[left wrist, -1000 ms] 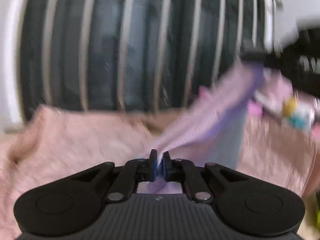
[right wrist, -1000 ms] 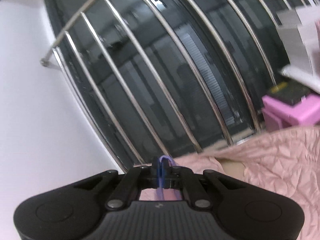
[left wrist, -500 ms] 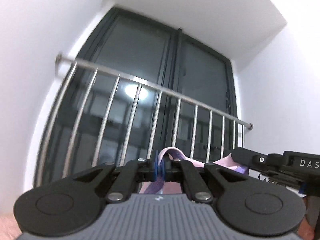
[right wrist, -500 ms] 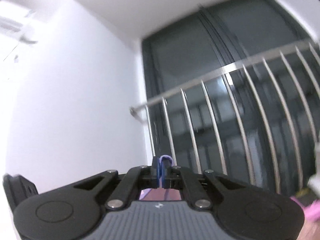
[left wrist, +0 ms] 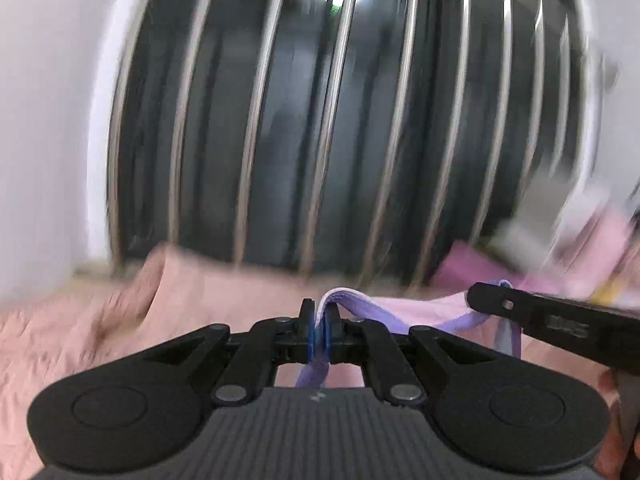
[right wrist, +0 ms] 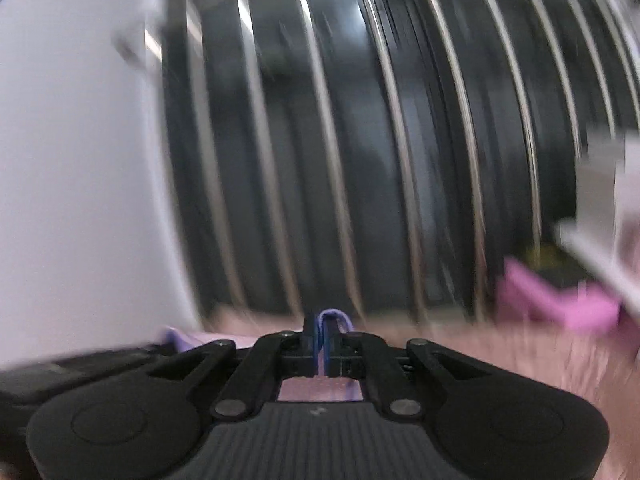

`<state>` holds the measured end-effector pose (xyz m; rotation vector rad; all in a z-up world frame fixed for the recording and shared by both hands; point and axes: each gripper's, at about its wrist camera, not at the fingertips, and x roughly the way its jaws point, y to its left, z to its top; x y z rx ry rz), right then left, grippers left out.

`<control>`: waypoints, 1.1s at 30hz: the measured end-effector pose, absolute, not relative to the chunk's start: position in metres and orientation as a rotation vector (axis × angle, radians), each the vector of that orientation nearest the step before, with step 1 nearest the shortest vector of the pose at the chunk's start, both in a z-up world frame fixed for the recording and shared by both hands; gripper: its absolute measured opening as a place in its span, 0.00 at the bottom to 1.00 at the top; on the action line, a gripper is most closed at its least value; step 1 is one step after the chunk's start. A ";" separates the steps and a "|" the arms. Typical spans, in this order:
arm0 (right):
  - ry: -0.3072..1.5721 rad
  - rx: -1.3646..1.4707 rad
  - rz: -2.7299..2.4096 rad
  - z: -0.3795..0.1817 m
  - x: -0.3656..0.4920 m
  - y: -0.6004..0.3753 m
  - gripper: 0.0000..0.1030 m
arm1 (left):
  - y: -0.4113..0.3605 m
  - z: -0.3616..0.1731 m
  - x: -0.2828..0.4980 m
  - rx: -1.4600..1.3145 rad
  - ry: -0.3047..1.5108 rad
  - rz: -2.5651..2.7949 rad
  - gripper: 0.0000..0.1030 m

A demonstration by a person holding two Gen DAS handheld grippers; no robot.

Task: Fold clothes

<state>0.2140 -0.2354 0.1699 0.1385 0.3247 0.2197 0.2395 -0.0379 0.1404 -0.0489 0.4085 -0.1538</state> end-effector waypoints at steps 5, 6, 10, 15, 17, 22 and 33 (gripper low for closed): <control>0.741 0.133 0.099 0.072 0.299 -0.241 0.43 | -0.042 0.061 0.309 0.060 0.763 -0.076 0.59; 0.813 0.127 0.081 0.058 0.309 -0.244 0.43 | -0.041 0.056 0.313 0.081 0.796 -0.061 0.61; 0.843 0.131 0.092 0.072 0.303 -0.254 0.75 | -0.046 0.067 0.292 0.244 0.709 -0.101 1.00; 0.993 0.102 0.216 0.070 0.298 -0.258 0.80 | -0.056 0.061 0.289 0.257 0.784 -0.201 0.97; 1.057 0.084 0.248 0.057 0.299 -0.257 0.77 | -0.064 0.049 0.290 0.309 0.809 -0.207 0.75; 1.054 -0.001 0.246 0.043 0.303 -0.241 0.20 | -0.058 0.029 0.303 0.237 0.857 -0.174 0.07; 0.670 -0.025 0.198 0.073 0.284 -0.242 0.66 | -0.022 0.072 0.284 0.117 0.545 -0.021 0.92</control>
